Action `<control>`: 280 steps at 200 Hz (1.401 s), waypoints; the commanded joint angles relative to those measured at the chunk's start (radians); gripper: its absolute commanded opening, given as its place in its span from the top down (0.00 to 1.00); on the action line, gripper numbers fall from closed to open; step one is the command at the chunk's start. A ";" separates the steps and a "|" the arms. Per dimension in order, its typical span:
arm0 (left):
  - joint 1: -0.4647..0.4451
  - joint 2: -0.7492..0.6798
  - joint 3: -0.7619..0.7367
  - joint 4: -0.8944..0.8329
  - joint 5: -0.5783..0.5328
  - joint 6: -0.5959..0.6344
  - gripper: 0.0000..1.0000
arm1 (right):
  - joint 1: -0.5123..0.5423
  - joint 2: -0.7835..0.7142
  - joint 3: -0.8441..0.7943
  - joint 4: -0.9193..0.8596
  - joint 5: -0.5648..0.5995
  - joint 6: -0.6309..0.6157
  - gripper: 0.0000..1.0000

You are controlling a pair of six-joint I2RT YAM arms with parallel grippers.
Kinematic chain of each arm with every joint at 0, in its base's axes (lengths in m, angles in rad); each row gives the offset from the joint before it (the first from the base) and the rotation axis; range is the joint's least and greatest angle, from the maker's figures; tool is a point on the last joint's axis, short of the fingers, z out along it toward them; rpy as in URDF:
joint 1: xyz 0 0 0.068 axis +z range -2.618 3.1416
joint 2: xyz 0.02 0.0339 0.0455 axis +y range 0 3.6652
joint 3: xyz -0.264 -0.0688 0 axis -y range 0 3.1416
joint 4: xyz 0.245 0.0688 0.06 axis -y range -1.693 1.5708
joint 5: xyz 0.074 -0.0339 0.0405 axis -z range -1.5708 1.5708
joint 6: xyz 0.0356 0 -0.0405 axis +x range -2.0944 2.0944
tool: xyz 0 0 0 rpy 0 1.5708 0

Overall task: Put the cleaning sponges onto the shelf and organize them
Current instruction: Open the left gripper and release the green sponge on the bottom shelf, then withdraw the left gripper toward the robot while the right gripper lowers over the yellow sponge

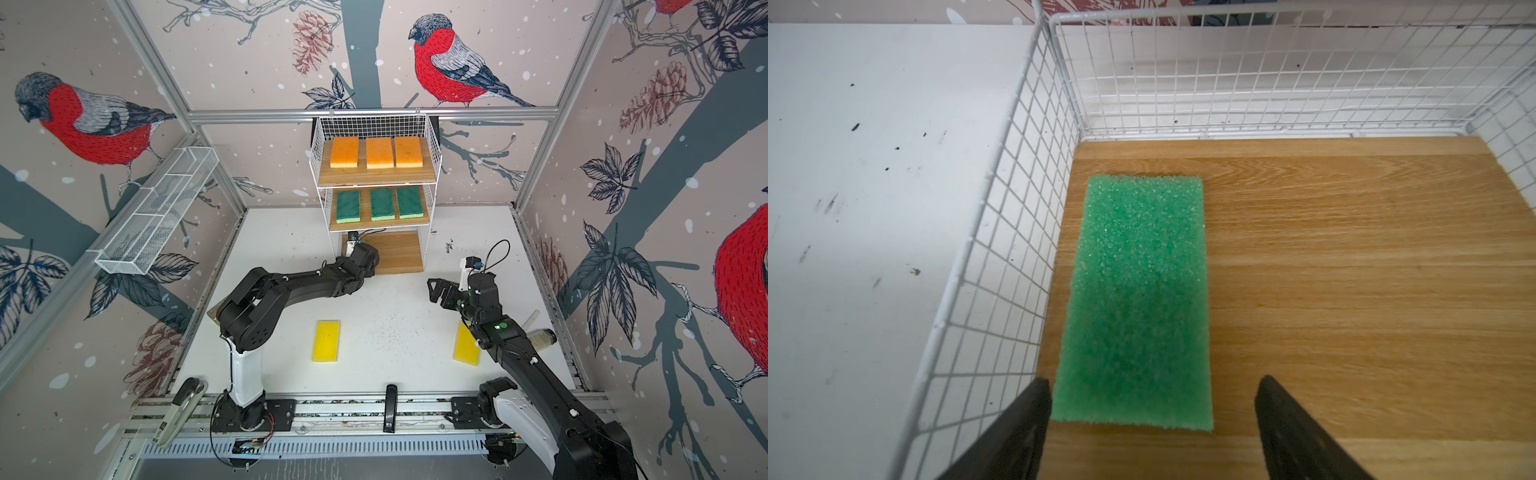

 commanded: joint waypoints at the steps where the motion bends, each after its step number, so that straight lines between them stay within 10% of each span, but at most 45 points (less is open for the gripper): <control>1: -0.009 -0.029 -0.012 -0.016 -0.007 0.025 0.22 | 0.001 -0.018 0.000 -0.017 0.015 -0.005 0.00; 280: -0.086 -0.631 -0.456 -0.157 -0.013 -0.045 0.23 | 0.135 -0.121 0.025 -0.340 0.324 0.118 0.00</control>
